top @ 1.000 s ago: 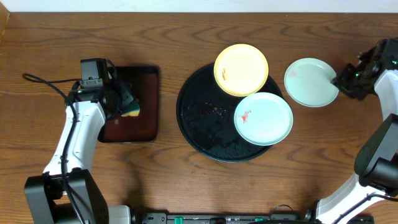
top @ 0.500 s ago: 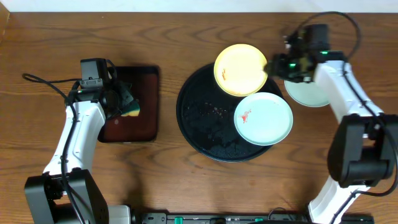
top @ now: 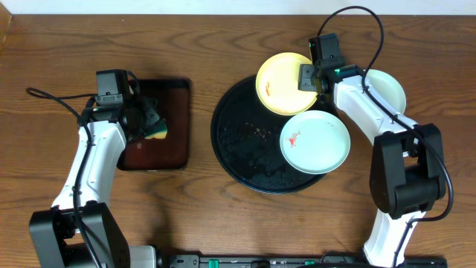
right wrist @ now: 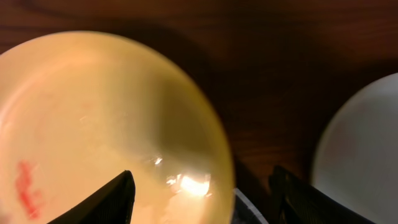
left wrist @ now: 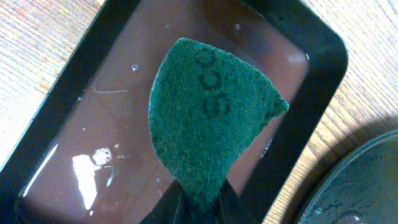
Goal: Clean dirty plates on tray and stack at the side
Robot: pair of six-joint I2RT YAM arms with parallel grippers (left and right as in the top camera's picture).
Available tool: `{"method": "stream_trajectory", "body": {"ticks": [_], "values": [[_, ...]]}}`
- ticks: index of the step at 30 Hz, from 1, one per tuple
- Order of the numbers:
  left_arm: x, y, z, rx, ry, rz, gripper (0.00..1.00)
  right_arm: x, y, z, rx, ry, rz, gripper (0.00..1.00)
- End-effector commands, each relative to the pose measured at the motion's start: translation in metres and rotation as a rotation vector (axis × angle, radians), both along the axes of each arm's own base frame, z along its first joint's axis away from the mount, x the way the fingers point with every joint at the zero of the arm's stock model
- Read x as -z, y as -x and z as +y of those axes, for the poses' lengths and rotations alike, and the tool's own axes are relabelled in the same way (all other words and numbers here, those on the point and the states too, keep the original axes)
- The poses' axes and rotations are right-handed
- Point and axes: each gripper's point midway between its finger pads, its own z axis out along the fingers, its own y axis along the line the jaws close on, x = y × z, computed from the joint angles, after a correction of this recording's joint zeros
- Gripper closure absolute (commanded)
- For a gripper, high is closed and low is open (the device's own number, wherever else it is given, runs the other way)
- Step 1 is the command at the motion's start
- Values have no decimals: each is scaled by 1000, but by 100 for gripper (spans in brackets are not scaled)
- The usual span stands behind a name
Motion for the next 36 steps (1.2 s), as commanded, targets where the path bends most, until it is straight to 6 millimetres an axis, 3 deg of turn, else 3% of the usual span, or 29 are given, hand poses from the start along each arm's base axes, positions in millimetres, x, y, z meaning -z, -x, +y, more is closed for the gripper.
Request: {"method": "stream_trajectory", "body": {"ticks": [1, 7, 15, 24, 26, 29, 33, 36], "values": [[2, 2, 1, 9, -7, 5, 92, 5, -7, -21, 35, 51, -5, 34], [2, 2, 1, 9, -7, 5, 92, 20, -9, 6, -192, -100, 35, 36], [2, 3, 1, 9, -7, 6, 92, 40, -8, -5, -169, -95, 75, 50], [2, 2, 1, 9, -7, 5, 92, 33, -11, -4, -170, -98, 62, 96], [2, 2, 1, 9, -7, 5, 92, 27, -11, 1, -183, -109, 62, 99], [2, 2, 1, 10, -7, 2, 92, 12, -8, 16, -222, -149, 59, 99], [2, 2, 1, 36, -20, 0, 92, -4, 5, 52, -315, -247, 86, 99], [2, 2, 1, 37, -20, 0, 92, -7, 18, 72, -325, -302, 136, 99]]}}
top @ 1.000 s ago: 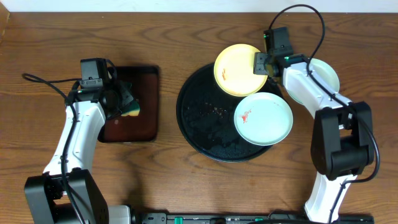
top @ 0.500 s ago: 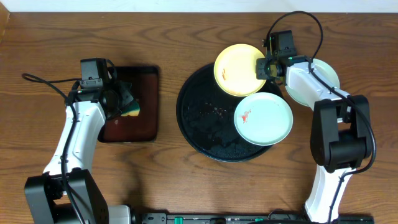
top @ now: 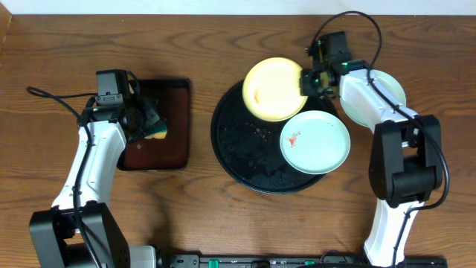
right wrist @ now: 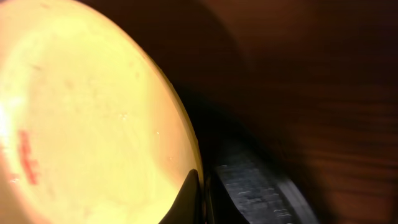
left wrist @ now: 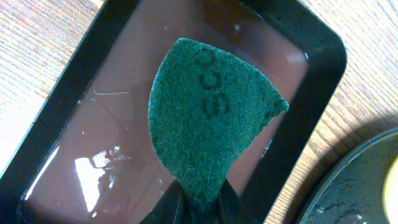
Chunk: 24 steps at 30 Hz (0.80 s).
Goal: Clean dirty plates on tray and stack at the side
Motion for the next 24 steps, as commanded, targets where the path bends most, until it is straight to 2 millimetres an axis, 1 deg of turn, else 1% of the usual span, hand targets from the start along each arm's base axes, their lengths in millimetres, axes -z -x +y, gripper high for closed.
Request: {"method": "stream_trajectory", "body": {"ticks": [1, 4, 5, 11, 13, 14, 17, 19, 22, 24], "values": [[2, 2, 1, 19, -12, 4, 92, -31, 10, 44, -62, -123, 1, 99], [2, 2, 1, 19, -12, 4, 92, -29, 26, 62, -90, -158, 55, 99], [2, 2, 1, 19, -12, 3, 92, -28, 30, 65, -90, -161, 71, 99], [1, 1, 1, 19, -12, -3, 92, -21, 56, 74, -96, -179, 181, 99], [1, 1, 1, 19, -12, -4, 92, -17, 64, 72, -89, -161, 217, 99], [1, 0, 1, 19, -13, -4, 92, -14, 68, 67, -79, -135, 231, 99], [1, 0, 1, 19, -13, -6, 92, -6, 70, 52, -46, -55, 238, 99], [1, 0, 0, 21, -13, -7, 92, -2, 71, 47, -36, -27, 242, 99], [1, -1, -4, 34, -13, -7, 92, 3, 74, 47, -36, -26, 249, 99], [1, -2, -11, 52, -13, -12, 93, 4, 73, 49, -41, -27, 242, 99]]}}
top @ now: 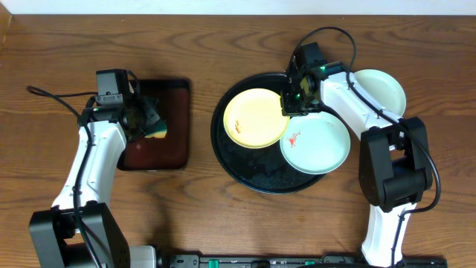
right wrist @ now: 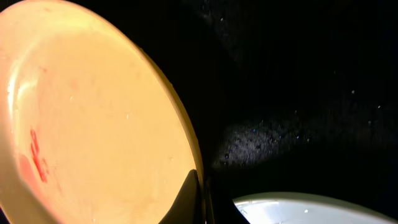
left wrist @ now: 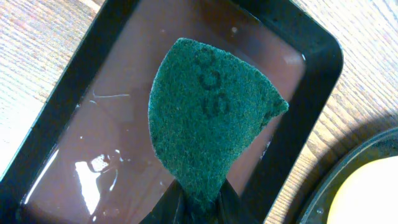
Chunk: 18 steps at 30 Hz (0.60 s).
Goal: Clean dirty plates on tray and stack at the side
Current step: 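Bring the sponge from the rectangular tray toward the yellow plate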
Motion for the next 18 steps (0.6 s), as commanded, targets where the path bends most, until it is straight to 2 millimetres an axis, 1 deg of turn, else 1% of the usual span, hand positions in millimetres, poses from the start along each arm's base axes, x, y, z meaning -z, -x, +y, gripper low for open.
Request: {"method": "stream_trajectory", "body": {"ticks": [1, 5, 9, 12, 14, 16, 18], "values": [[1, -1, -11, 47, -10, -7, 92, -8, 1, 4, 4, 7, -29, 99], [-2, -7, -33, 128, -24, -35, 92, -8, -4, 7, 1, 0, -48, 99], [-5, -12, -54, 191, -28, -65, 92, -2, -5, 18, -22, -9, -61, 99], [-7, -15, -61, 210, -29, -80, 92, 1, -6, 26, -59, -1, -81, 99], [-7, -14, -62, 213, -28, -78, 92, 3, -6, 28, -62, 13, -90, 99], [-7, -14, -62, 213, -28, -75, 92, 4, -7, 27, -63, 25, -93, 99], [-7, -14, -62, 213, -27, -76, 92, 9, -7, 22, -55, 58, -90, 99]]}}
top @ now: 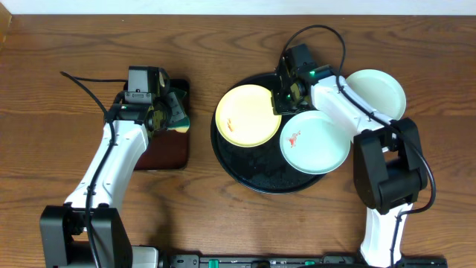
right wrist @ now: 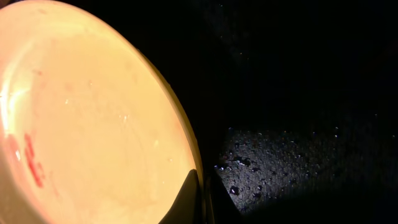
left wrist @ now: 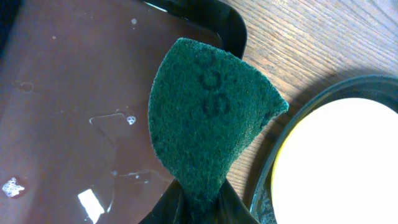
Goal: Clean dirty plates on tray and stack at the side
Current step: 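Bring the sponge from the rectangular tray toward the yellow plate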
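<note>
A yellow plate (top: 248,115) with red smears (right wrist: 31,163) lies at the upper left of the round black tray (top: 253,175). My right gripper (top: 283,99) is shut on its right rim (right wrist: 200,205). A pale green plate (top: 315,141) with a red stain rests at the tray's right. A clean pale plate (top: 378,92) sits on the table beyond it. My left gripper (top: 165,114) is shut on a green scouring sponge (left wrist: 211,118) over the right edge of the dark water tray (top: 160,152), with the yellow plate (left wrist: 339,165) close on the right.
The rectangular water tray (left wrist: 74,93) holds brown liquid. The black tray's floor (right wrist: 298,112) is wet with droplets. Cables run from both arms over the wooden table (top: 208,37).
My left gripper has carried the sponge right and farther back, from over the water tray's middle to its right edge. The yellow plate has shifted slightly left on the black tray.
At first my right gripper stood open around the yellow plate's rim at the tray's far edge, the left holding the sponge over the water tray. Then the right was shut on the rim, later with the plate farther left inside the tray. Now the sponge nears it.
</note>
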Robot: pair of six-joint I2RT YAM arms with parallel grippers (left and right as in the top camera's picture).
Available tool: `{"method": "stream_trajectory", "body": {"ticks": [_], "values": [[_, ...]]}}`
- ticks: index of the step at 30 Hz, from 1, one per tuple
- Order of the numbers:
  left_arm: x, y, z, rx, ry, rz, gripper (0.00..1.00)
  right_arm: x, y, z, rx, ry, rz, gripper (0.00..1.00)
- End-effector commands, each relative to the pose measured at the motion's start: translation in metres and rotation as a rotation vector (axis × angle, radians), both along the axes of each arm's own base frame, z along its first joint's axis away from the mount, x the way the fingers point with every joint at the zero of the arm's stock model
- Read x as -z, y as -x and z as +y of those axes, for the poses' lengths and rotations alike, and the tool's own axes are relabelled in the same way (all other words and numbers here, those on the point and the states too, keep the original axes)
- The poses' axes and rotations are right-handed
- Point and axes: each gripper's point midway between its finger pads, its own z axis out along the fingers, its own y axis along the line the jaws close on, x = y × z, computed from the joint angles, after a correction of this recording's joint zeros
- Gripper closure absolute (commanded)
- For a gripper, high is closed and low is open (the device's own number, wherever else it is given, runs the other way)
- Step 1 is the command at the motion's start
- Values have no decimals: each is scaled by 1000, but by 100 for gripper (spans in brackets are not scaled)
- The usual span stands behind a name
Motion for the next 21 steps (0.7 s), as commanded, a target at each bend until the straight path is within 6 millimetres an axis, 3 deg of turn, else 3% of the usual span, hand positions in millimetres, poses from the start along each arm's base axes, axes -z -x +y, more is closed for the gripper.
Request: {"method": "stream_trajectory", "body": {"ticks": [1, 6, 11, 15, 21], "values": [[2, 2, -1, 19, -9, 3, 92, 13, 3, -7, -1, 63, 10, 99], [-1, 2, -16, 65, 64, -4, 92, 30, 7, -11, 3, 91, 43, 99], [-4, 1, -26, 89, 114, -15, 92, 34, 7, -12, 4, 96, 45, 99], [-15, 0, -52, 167, 239, -42, 92, 36, 3, -22, 21, 151, 24, 98], [-22, -3, -82, 226, 264, -77, 92, 37, 1, -29, 34, 188, 9, 99]]}}
